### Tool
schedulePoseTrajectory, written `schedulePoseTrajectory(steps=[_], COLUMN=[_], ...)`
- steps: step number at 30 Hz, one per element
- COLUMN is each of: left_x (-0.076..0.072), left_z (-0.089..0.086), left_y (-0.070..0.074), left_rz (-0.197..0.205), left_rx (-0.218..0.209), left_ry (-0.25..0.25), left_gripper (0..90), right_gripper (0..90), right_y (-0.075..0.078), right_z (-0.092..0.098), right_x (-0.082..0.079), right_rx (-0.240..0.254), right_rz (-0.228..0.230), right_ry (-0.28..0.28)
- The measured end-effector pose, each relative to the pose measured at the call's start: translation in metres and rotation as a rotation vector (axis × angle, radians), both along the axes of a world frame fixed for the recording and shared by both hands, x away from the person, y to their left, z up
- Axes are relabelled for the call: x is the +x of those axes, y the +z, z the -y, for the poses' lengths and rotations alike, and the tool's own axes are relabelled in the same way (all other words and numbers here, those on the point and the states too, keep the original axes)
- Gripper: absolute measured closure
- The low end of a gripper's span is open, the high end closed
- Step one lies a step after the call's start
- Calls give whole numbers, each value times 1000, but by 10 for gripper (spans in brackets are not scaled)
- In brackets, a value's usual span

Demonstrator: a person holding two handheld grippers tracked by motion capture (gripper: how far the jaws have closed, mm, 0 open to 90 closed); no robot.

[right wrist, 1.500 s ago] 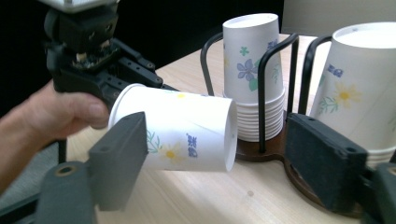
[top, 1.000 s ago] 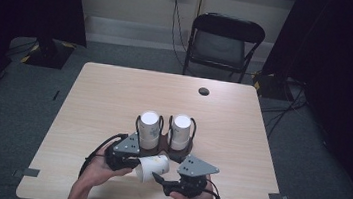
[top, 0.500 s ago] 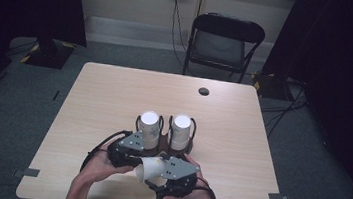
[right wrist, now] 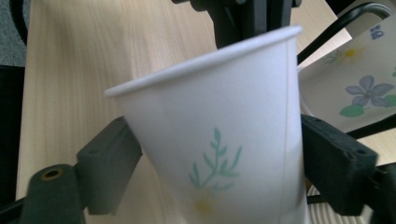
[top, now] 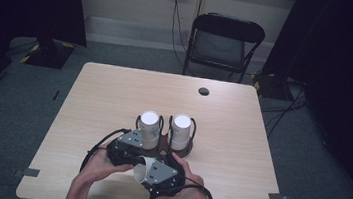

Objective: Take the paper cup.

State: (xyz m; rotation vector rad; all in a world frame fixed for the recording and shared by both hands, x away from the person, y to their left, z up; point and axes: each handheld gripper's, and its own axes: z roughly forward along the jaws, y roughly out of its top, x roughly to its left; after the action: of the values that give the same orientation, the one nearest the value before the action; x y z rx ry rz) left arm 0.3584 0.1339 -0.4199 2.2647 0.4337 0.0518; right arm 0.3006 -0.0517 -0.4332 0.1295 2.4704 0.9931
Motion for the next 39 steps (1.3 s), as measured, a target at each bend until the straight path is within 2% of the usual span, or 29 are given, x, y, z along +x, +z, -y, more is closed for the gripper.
schedulePoseTrajectory(steps=[2,5,8,10,13,15,17,18,20,27,28,31,32,36,39], left_x=[0,0,1,1,3,3,3,3,2,2,1,0,-1,0,-1], left_z=[1,3,5,5,6,7,7,7,7,4,3,2,0,-3,-5], left_y=[0,-1,-4,-5,-6,-6,-8,-8,-6,-6,-6,-7,-7,-8,-7], left_rz=[-12,-15,-34,-40,-52,-51,-58,-52,-40,-35,-23,-21,-16,-20,-5], left_rx=[-4,-2,-8,3,-4,28,18,9,18,14,6,-10,-25,-36,-48], left_ry=[10,12,15,10,20,19,34,45,51,56,62,65,80,92,111], left_gripper=[875,872,869,866,860,855,854,853,853,826,822,820,816,788,763], right_gripper=[190,194,193,190,198,207,232,239,243,265,270,273,273,275,278], right_y=[-1,-2,-4,-5,-7,-7,-6,-6,-5,-4,-4,-4,-4,-4,-4], right_z=[-2,-5,-8,-10,-11,-12,-12,-12,-11,-12,-12,-11,-10,-5,-1], right_x=[0,0,-1,-2,-3,-5,-7,-7,-7,-7,-7,-7,-7,-6,-4], right_rx=[-6,-18,-18,-3,1,11,20,25,39,60,62,74,85,106,117], right_rz=[21,32,40,38,52,63,80,80,94,90,94,97,91,91,81], right_ry=[0,11,10,8,-7,-5,1,-1,-5,-3,-2,-5,-15,-38,-52])
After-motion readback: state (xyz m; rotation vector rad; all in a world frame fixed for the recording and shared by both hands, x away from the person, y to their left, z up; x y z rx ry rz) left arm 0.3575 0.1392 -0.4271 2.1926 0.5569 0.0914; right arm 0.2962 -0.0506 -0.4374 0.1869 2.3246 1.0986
